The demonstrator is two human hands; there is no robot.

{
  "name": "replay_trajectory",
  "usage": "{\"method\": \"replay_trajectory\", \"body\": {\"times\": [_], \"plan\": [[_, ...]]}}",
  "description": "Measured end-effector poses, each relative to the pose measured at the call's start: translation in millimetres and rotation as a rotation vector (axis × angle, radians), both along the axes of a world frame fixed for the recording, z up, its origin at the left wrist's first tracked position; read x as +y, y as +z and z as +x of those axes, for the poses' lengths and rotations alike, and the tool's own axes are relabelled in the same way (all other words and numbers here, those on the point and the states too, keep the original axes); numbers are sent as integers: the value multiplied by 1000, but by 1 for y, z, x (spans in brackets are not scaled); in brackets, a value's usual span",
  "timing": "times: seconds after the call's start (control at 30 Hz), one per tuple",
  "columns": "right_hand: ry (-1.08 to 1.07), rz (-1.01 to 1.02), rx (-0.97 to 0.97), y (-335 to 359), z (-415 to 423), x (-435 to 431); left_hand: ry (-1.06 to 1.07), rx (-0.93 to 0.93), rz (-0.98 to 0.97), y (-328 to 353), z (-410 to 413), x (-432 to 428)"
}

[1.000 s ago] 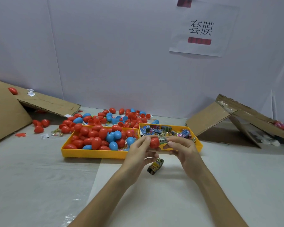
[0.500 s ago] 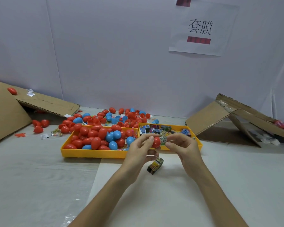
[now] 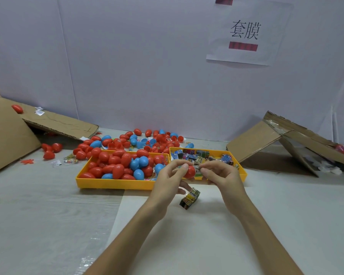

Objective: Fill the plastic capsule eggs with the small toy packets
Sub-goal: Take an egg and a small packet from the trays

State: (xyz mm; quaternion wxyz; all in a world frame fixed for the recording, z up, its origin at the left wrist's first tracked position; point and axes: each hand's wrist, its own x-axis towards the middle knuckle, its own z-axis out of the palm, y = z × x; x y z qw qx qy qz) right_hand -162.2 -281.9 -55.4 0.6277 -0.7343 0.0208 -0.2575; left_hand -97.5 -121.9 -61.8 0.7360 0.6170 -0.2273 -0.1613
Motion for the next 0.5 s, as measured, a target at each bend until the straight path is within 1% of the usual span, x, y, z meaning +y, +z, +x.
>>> {"method": "replay_trajectory", "body": {"times": [0.3, 0.5], "plan": [[-25, -38, -24, 0, -1, 2, 23, -32, 33, -1, 2, 0], [-2, -49, -37, 1, -2, 3, 62, -64, 37, -2, 3, 2]]}}
